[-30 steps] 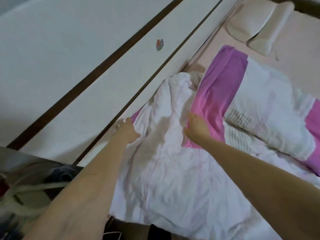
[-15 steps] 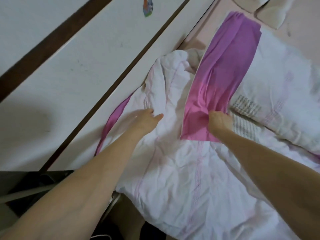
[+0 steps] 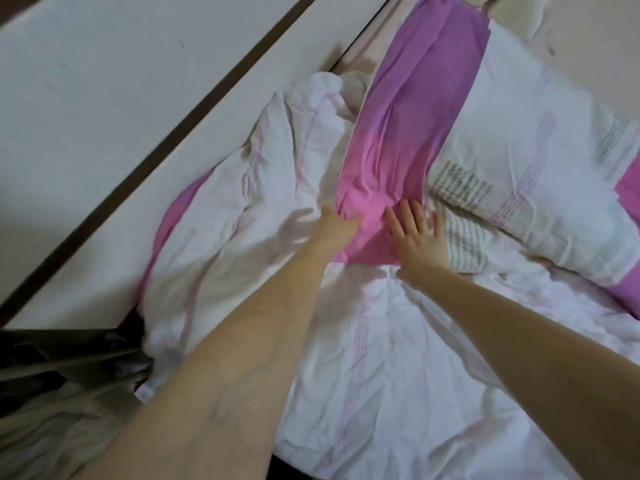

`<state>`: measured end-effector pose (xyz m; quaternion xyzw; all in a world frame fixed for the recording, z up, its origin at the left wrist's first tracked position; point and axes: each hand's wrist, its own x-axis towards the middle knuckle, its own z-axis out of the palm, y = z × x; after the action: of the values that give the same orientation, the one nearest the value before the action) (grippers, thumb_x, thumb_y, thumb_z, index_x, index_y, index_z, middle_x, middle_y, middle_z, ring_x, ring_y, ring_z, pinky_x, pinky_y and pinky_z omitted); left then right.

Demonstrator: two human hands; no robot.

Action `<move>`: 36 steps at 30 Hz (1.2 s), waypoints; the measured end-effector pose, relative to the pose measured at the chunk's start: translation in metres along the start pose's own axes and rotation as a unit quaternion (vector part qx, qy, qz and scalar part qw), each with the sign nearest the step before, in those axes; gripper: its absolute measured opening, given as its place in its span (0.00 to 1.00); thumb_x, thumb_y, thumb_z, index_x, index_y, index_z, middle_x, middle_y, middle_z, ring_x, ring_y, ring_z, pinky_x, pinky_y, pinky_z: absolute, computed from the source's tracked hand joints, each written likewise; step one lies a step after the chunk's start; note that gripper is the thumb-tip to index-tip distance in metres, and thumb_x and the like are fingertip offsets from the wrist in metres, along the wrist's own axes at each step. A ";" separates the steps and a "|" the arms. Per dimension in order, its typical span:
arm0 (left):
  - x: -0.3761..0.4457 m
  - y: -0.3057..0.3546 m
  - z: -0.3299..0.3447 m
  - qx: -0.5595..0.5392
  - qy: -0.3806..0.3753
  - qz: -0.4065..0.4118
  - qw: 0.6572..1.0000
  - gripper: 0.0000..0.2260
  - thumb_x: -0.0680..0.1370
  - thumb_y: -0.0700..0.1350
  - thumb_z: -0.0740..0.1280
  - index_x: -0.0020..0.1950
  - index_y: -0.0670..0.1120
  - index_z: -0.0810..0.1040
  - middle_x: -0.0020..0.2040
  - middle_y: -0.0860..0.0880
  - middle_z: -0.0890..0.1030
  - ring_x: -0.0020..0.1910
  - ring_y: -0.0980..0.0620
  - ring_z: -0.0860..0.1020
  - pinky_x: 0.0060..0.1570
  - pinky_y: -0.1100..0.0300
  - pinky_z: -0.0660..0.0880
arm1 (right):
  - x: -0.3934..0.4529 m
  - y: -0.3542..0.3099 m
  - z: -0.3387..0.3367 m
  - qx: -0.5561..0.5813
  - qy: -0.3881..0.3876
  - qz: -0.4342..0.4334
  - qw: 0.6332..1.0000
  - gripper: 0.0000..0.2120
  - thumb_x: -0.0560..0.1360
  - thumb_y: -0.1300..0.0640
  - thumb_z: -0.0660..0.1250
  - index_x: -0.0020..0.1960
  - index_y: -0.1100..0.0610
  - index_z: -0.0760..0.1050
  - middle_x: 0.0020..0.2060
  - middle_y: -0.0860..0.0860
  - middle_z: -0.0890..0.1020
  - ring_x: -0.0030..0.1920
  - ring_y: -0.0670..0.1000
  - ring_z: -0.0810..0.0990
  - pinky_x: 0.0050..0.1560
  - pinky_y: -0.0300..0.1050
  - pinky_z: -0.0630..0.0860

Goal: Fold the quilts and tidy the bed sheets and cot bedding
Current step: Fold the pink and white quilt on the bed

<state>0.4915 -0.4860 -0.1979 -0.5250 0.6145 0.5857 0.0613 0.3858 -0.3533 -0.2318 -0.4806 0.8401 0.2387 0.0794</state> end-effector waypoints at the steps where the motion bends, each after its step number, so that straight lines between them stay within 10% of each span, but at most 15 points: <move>1: 0.007 -0.004 0.018 -0.026 0.011 0.000 1.000 0.32 0.77 0.54 0.67 0.74 0.40 0.61 0.71 0.41 0.69 0.68 0.43 0.70 0.65 0.56 0.67 | -0.002 0.009 0.012 -0.013 0.031 -0.009 0.999 0.45 0.75 0.51 0.65 0.78 0.55 0.35 0.78 0.55 0.41 0.77 0.57 0.40 0.74 0.64 0.42; 5: 0.012 -0.010 0.048 -0.127 0.050 0.003 0.991 0.17 0.74 0.49 0.72 0.56 0.38 0.79 0.55 0.41 0.80 0.56 0.44 0.79 0.59 0.50 0.75 | -0.015 0.045 0.029 0.033 0.076 0.014 0.996 0.33 0.78 0.58 0.58 0.79 0.52 0.47 0.78 0.54 0.46 0.77 0.57 0.45 0.74 0.61 0.41; 11: -0.058 0.020 0.031 -0.204 0.126 0.063 0.969 0.09 0.79 0.46 0.63 0.38 0.47 0.74 0.34 0.52 0.74 0.32 0.55 0.72 0.29 0.69 0.69 | -0.048 0.059 -0.007 0.108 0.094 0.058 0.988 0.36 0.75 0.54 0.63 0.78 0.54 0.50 0.72 0.58 0.61 0.70 0.60 0.62 0.69 0.58 0.57; 15: -0.136 0.025 -0.007 -0.177 0.205 0.129 0.954 0.03 0.78 0.41 0.62 0.45 0.43 0.71 0.42 0.46 0.74 0.40 0.50 0.71 0.38 0.61 0.68 | -0.087 0.055 -0.070 0.222 0.127 -0.009 0.967 0.22 0.76 0.59 0.60 0.70 0.55 0.64 0.50 0.61 0.80 0.48 0.62 0.79 0.39 0.50 0.69; 22: -0.237 0.026 -0.124 0.059 0.307 0.199 0.929 0.07 0.78 0.39 0.63 0.56 0.40 0.75 0.53 0.43 0.79 0.52 0.44 0.77 0.47 0.58 0.68 | -0.162 0.009 -0.200 0.280 0.200 -0.109 0.933 0.16 0.67 0.64 0.64 0.55 0.59 0.74 0.39 0.62 0.80 0.41 0.65 0.78 0.35 0.47 0.65; 28: -0.295 0.011 -0.213 0.312 0.359 0.137 0.869 0.12 0.80 0.37 0.55 0.53 0.39 0.78 0.51 0.39 0.80 0.49 0.39 0.79 0.44 0.52 0.72 | -0.213 -0.071 -0.306 0.349 0.283 -0.187 0.873 0.16 0.63 0.69 0.63 0.32 0.51 0.61 0.24 0.43 0.64 0.26 0.52 0.66 0.27 0.38 0.54; 33: -0.312 -0.060 -0.252 0.476 0.304 0.043 0.824 0.13 0.80 0.38 0.55 0.58 0.41 0.77 0.56 0.41 0.79 0.54 0.40 0.78 0.47 0.52 0.72 | -0.228 -0.167 -0.285 0.332 0.155 -0.220 0.904 0.06 0.70 0.64 0.64 0.46 0.56 0.73 0.40 0.56 0.80 0.42 0.59 0.79 0.37 0.45 0.70; 36: -0.303 -0.092 -0.248 0.509 0.249 -0.003 0.824 0.13 0.79 0.39 0.58 0.63 0.43 0.75 0.61 0.42 0.77 0.60 0.42 0.77 0.53 0.52 0.73 | -0.234 -0.189 -0.234 0.301 -0.041 -0.277 0.911 0.18 0.73 0.55 0.70 0.60 0.59 0.73 0.54 0.57 0.79 0.54 0.59 0.78 0.49 0.46 0.72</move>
<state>0.8250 -0.4846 0.0266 -0.5491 0.8181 0.0389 0.1667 0.6911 -0.3653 -0.0044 -0.6373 0.7011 -0.0382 0.3175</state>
